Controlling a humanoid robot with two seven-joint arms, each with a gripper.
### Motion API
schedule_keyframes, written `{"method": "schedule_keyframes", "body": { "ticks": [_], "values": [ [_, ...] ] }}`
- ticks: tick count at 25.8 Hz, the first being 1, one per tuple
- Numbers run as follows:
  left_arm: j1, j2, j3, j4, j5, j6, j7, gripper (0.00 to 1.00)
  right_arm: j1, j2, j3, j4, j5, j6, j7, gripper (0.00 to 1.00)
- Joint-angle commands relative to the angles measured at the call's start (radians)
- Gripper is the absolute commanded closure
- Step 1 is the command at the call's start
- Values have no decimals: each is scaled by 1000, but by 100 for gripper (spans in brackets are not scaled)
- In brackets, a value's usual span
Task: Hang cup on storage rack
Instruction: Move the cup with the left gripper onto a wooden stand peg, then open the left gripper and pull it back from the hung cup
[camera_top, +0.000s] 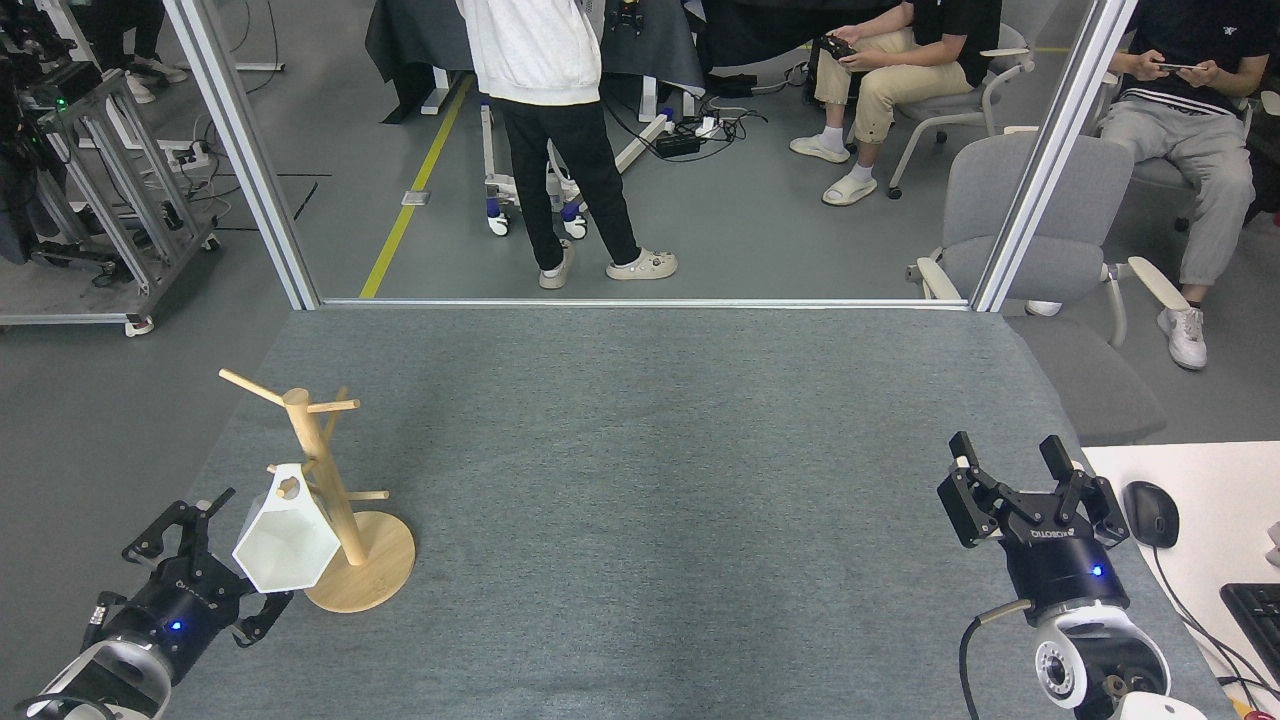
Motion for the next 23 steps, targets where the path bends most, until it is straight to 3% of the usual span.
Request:
{"method": "schedule_keyframes", "body": {
  "ticks": [1,9,14,18,23],
  "values": [
    [-2,-2,0,9,5,24,9,1,0,2,0,1,0,0,2,1],
    [-2,-21,4,64,10,31,9,1,-2,3,3,1,0,1,2,1],
    [-3,-21,17,95,80,44,9,1,-2,5,5,1,2,-2,2,1],
    [-2,-20,83,124,149,100,9,1,-2,5,3,1,2,-5,2,1],
    [24,-11,155,106,178,73,21,1,-2,5,5,1,0,-7,2,1]
  ]
}}
